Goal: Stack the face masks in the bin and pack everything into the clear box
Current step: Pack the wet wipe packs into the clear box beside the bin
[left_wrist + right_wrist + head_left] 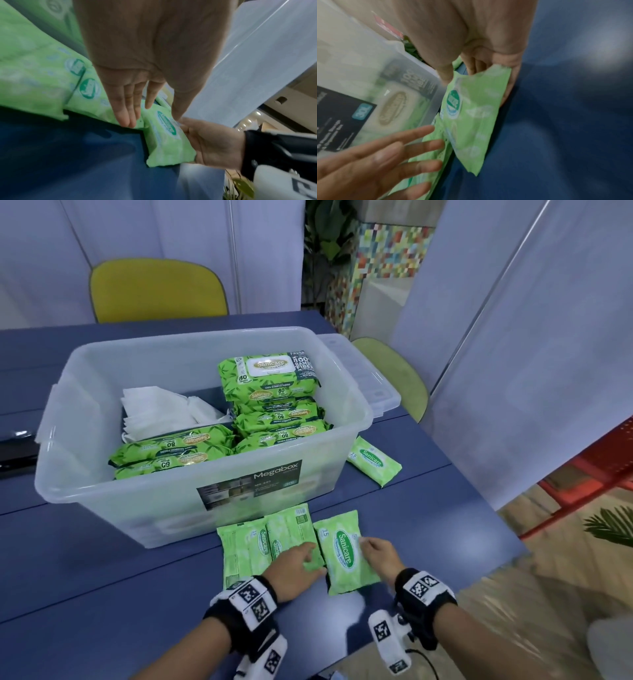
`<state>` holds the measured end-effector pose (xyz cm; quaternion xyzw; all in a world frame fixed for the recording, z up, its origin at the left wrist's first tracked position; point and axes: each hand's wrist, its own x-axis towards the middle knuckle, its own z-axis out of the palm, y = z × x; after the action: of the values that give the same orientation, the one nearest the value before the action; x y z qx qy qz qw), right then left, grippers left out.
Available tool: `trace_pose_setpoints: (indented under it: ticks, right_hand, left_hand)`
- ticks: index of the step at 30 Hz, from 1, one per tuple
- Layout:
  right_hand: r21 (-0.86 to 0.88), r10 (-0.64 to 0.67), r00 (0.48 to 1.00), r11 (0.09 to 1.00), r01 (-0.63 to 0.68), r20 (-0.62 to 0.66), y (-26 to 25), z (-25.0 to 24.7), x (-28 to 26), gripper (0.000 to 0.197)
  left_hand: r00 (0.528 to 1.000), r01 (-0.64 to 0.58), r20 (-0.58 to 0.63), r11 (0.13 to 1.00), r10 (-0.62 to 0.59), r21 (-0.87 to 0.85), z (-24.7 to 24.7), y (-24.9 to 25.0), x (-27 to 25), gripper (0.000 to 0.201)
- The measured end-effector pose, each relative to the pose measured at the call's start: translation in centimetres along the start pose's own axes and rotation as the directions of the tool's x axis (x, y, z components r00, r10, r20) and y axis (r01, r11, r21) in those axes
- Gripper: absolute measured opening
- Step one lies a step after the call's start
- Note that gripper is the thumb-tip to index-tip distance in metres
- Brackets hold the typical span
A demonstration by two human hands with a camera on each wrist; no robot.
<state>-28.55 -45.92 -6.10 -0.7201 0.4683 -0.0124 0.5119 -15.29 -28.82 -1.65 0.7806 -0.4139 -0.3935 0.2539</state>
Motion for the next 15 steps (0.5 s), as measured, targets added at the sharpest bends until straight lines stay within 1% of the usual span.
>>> trace_pose_setpoints:
  ticks: [1,2,4,6,8,9,10,12,13,15]
  right_hand:
    - [0.017,0.022,1.0,1.0,-0.022,-0.008,0.5,0.9,-0.1,0.035]
    - [0.029,0.017,1.0,0.999,-0.017,-0.014,0.7,1.4,-0.2,0.033]
    - [0.073,-0.011,1.0,0.997,0.011,-0.01,0.4,1.7,-0.8,0.023]
    - [0.157,-0.044,0.999,0.987,0.044,-0.006,-0.5,0.9,-1.7,0.018]
    - [0.189,-0.123,0.992,0.975,0.118,0.018,-1.6,-0.3,-2.4,0.02]
    - [0.174,-0.181,0.982,0.97,0.169,0.057,-2.2,-1.0,-2.7,0.024]
    - [0.147,-0.238,0.964,0.964,0.219,0.119,-2.9,-1.7,-3.1,0.03]
    - [0.103,-0.321,0.905,0.947,0.304,0.28,-4.6,-2.6,-4.0,0.04]
    - [0.09,-0.342,0.871,0.939,0.332,0.353,-5.4,-2.6,-4.4,0.042]
    - [0.061,-0.35,0.812,0.929,0.365,0.467,-7.0,-2.0,-5.2,0.045]
  left_hand:
    - [0.999,0.009,0.031,1.0,-0.009,0.012,0.5,0.3,0.1,0.057]
    - [0.999,0.011,0.041,1.0,-0.012,0.024,1.0,0.3,0.2,0.059]
    - [0.999,0.012,0.038,0.999,-0.013,0.035,1.4,0.2,0.3,0.062]
    - [1.0,0.015,0.019,1.0,-0.016,0.013,1.3,0.4,-0.1,0.064]
    - [0.999,0.009,-0.036,0.995,-0.013,-0.101,0.7,0.4,-0.5,0.069]
    - [0.997,-0.006,-0.081,0.983,-0.009,-0.183,0.3,0.3,-0.8,0.074]
    - [0.991,-0.033,-0.136,0.964,-0.004,-0.264,-0.3,0.3,-1.2,0.081]
    - [0.978,-0.087,-0.207,0.913,0.002,-0.399,-1.6,0.5,-1.9,0.089]
    - [0.977,-0.101,-0.213,0.886,0.002,-0.453,-2.3,0.7,-2.3,0.087]
    - [0.984,-0.102,-0.178,0.844,0.008,-0.526,-3.0,0.9,-2.8,0.073]
